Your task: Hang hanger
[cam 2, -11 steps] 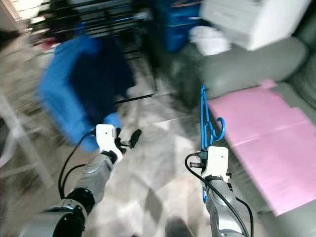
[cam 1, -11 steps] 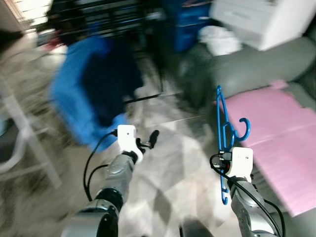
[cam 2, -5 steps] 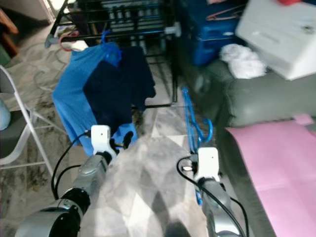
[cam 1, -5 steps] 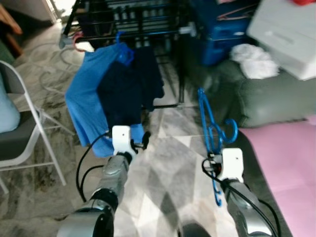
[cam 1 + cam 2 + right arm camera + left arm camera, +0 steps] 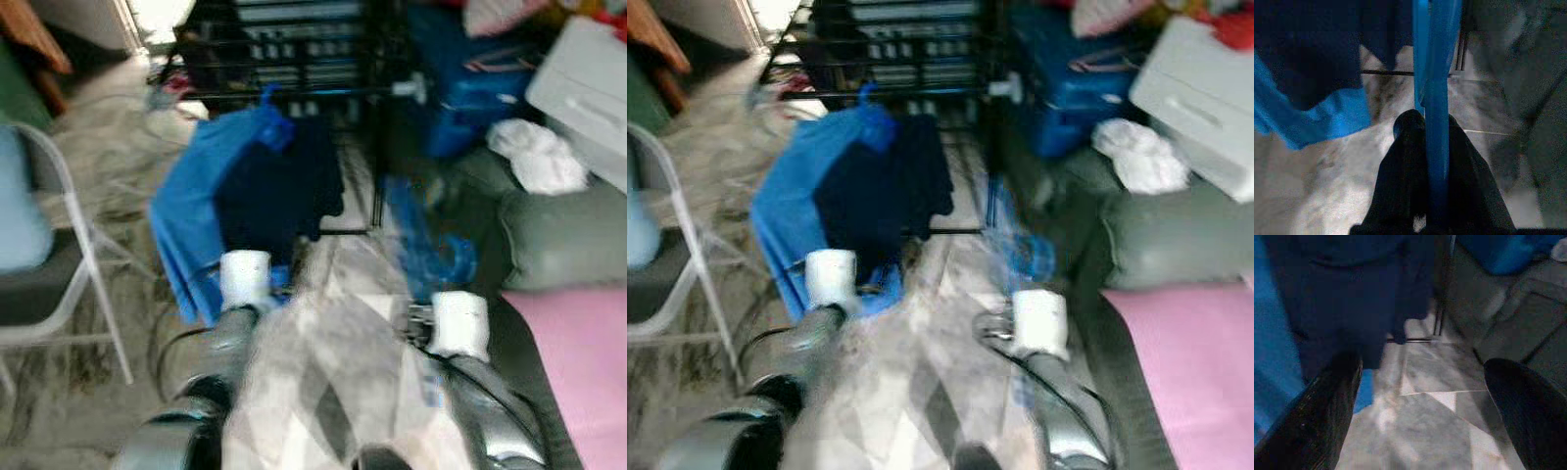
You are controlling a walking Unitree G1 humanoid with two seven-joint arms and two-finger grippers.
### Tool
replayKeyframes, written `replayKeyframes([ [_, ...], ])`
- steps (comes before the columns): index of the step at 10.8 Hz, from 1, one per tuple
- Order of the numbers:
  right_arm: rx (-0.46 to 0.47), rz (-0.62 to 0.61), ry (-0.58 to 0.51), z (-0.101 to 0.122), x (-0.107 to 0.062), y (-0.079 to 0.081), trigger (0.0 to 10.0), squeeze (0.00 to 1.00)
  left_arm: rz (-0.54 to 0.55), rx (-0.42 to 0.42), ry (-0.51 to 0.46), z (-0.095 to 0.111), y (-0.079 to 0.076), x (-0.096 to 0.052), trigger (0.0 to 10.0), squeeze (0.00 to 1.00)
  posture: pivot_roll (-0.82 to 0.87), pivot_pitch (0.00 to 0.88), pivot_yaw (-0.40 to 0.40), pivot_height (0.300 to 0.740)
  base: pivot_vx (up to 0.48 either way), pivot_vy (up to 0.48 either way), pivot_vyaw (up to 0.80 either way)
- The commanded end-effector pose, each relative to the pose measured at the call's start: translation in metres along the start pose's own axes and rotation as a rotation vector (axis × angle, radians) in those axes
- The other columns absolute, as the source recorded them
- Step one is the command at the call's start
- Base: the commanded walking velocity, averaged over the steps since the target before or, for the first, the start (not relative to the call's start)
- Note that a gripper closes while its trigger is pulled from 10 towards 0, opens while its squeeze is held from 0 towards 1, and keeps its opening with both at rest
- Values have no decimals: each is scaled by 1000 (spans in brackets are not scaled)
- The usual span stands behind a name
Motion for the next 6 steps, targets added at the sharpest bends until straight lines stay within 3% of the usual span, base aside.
replayKeyframes([
  [1, -1, -19, 10, 1, 1, -9, 10000, 0, -23, 4, -10, 3, -10, 4, 10000, 0, -335, 89, 105, 740, 337, 0, 0],
  [3, -4, -7, 22, -2, 1, -9, 10000, 0, 4, 17, -15, 3, -7, 3, 10000, 0, -329, 92, 96, 740, 167, 0, 0],
  [4, -5, -3, 26, -3, 1, -8, 10000, 0, -7, 61, -21, 4, -8, 3, 10000, 0, -329, 92, 96, 740, 0, 0, 0],
  [5, 2, 13, 33, -2, 1, -4, 10000, 0, -27, 155, 16, 3, -3, 2, 10000, 0, -285, 118, 38, 740, 0, 0, 0],
  [6, -3, 48, 35, -1, 3, 3, 10000, 0, -43, 201, 20, 3, 8, -3, 10000, 0, -255, 132, 23, 740, 0, 0, 0],
])
Point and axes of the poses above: a point about 5 cm out from each wrist's last joint towards the gripper, its own x axis pointing out of the wrist towards the gripper, its own z axis along the axis of the wrist's last joint, y = z × x, the point moved 1 cm from there along x, pointing out of the wrist towards the gripper, and after that the axes turned 11 degrees about -x, right-handed, at the moved point
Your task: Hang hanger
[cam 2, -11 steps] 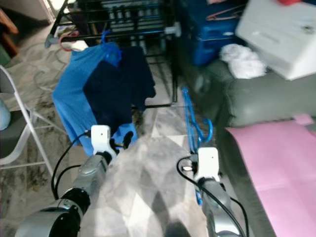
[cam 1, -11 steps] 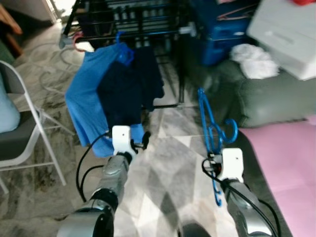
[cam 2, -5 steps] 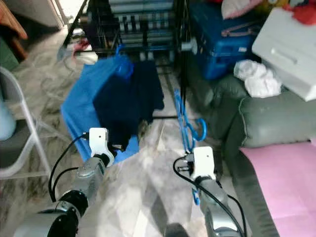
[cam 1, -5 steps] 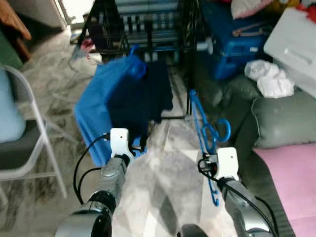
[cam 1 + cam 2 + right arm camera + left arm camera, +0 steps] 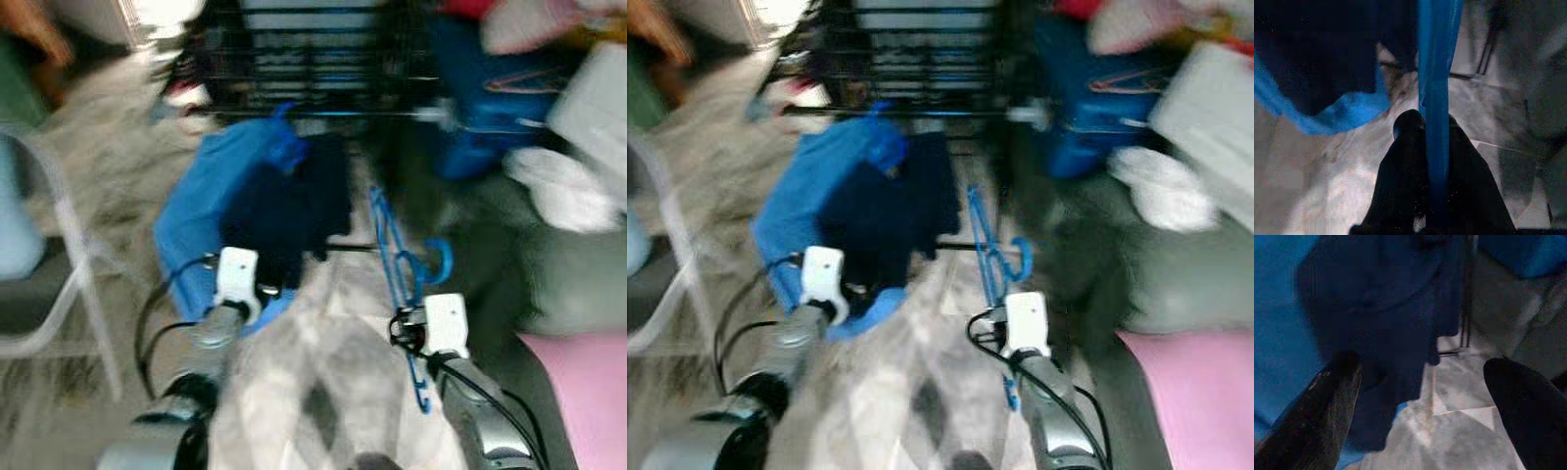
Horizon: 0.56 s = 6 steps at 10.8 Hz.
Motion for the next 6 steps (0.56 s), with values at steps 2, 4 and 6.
replayKeyframes([
  [2, -23, 51, -19, 7, 13, 14, 10000, 0, 54, 34, 2, -10, 28, -20, 10000, 0, -74, 129, -23, 740, 0, 0, 0],
  [4, -23, -22, -7, 15, 30, 10, 10000, 0, 158, 39, -45, -21, 51, -47, 10000, 0, -14, 150, -29, 740, 0, 0, 0],
  [6, 69, -199, 21, 7, 27, -12, 10000, 0, 128, -43, -73, -18, 36, -41, 10000, 0, -9, 137, -5, 740, 0, 0, 0],
])
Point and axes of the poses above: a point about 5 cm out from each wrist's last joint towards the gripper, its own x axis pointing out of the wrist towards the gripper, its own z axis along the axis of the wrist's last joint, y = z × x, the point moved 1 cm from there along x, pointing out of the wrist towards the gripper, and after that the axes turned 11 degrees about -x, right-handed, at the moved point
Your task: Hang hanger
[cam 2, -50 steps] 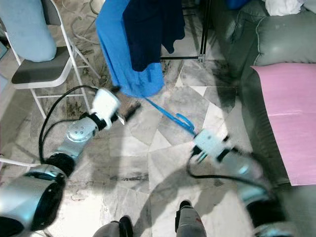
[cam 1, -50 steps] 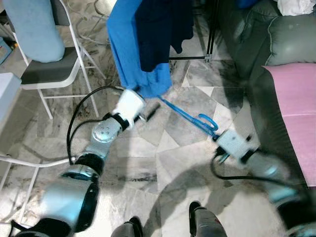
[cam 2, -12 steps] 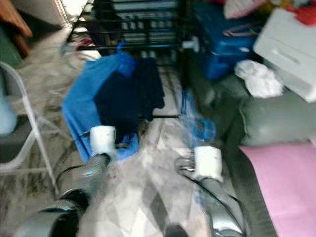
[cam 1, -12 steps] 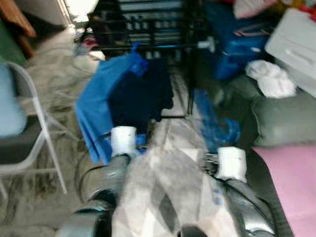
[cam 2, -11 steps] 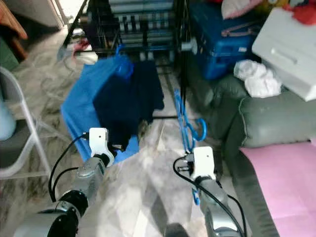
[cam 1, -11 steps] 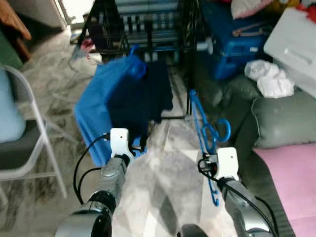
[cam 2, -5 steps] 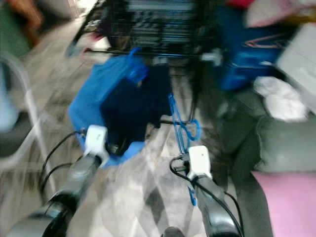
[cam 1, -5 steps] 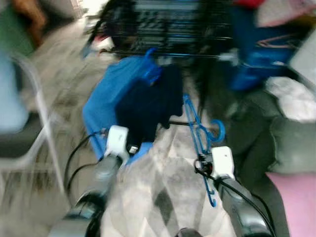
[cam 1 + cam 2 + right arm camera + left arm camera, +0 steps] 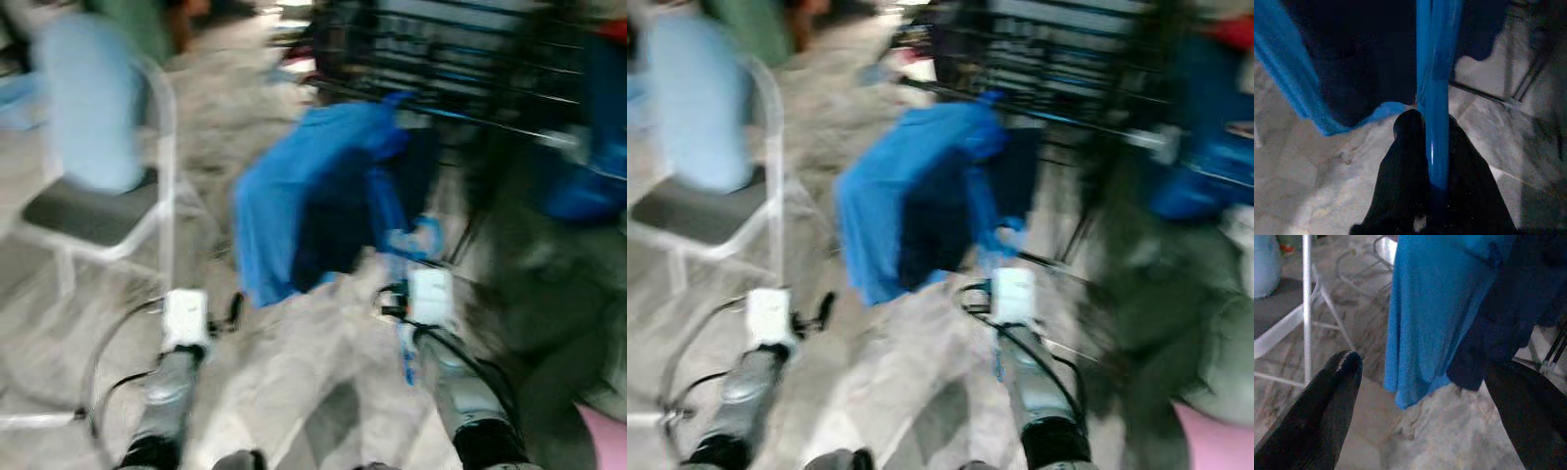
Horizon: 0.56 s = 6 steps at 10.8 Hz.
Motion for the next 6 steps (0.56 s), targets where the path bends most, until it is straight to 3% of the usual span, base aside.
replayKeyframes([
  [1, 16, -75, 31, -12, -1, -14, 10000, 0, -66, 7, -42, 16, -14, 13, 10000, 0, -18, 135, 7, 740, 0, 0, -712],
  [3, 46, -142, 40, -13, -4, -23, 10000, 0, -119, -3, -50, 25, -24, 21, 10000, 0, -78, 136, 16, 740, 0, 0, -794],
  [4, 39, -153, 18, -9, -6, -28, 10000, 0, -133, -29, -31, 22, -30, 23, 10000, 0, -98, 138, 21, 740, 266, 0, -775],
  [6, 45, -173, 17, -12, -7, -36, 10000, 0, -183, -40, -13, 16, -44, 22, 10000, 0, -111, 134, 29, 740, 377, 0, 0],
])
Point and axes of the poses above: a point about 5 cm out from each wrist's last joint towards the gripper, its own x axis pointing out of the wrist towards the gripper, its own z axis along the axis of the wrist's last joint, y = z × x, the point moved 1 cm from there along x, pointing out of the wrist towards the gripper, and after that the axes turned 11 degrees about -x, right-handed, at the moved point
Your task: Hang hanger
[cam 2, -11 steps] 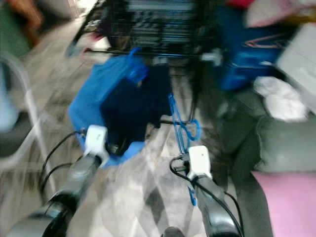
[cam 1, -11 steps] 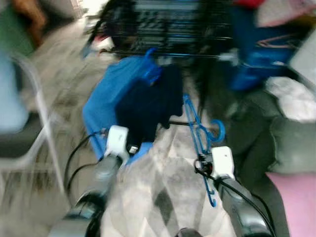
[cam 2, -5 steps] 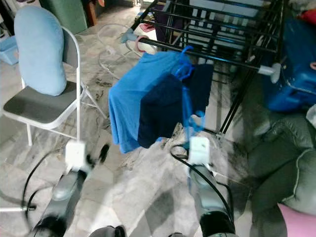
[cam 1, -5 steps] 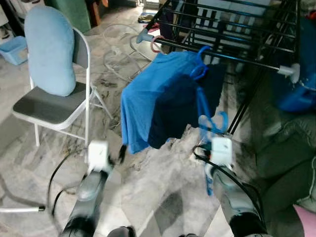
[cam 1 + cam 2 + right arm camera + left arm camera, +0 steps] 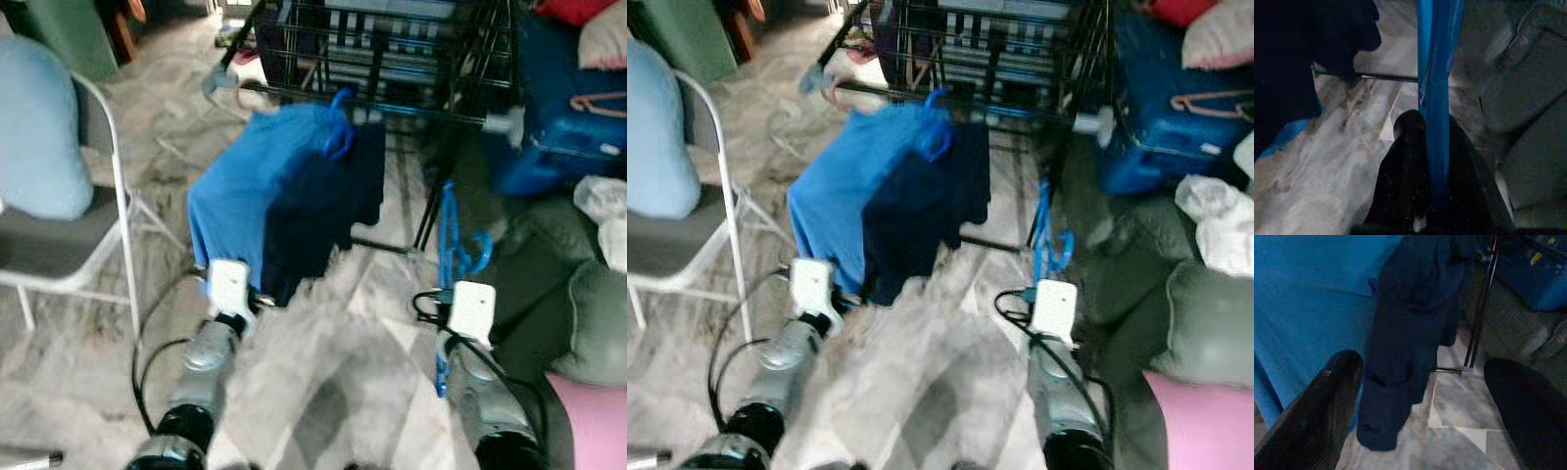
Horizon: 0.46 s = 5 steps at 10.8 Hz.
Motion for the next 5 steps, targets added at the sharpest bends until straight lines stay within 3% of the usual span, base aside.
replayKeyframes([
  [1, 13, 14, -12, 3, 0, 1, 10000, 0, 14, -4, 14, -3, 5, -4, 10000, 0, -117, 133, 28, 740, 435, 0, 0],
  [5, -4, 119, -29, 10, 1, 14, 10000, 0, 5, -6, 34, -6, 5, -4, 10000, 0, -118, 129, 35, 740, 433, 0, 0],
])
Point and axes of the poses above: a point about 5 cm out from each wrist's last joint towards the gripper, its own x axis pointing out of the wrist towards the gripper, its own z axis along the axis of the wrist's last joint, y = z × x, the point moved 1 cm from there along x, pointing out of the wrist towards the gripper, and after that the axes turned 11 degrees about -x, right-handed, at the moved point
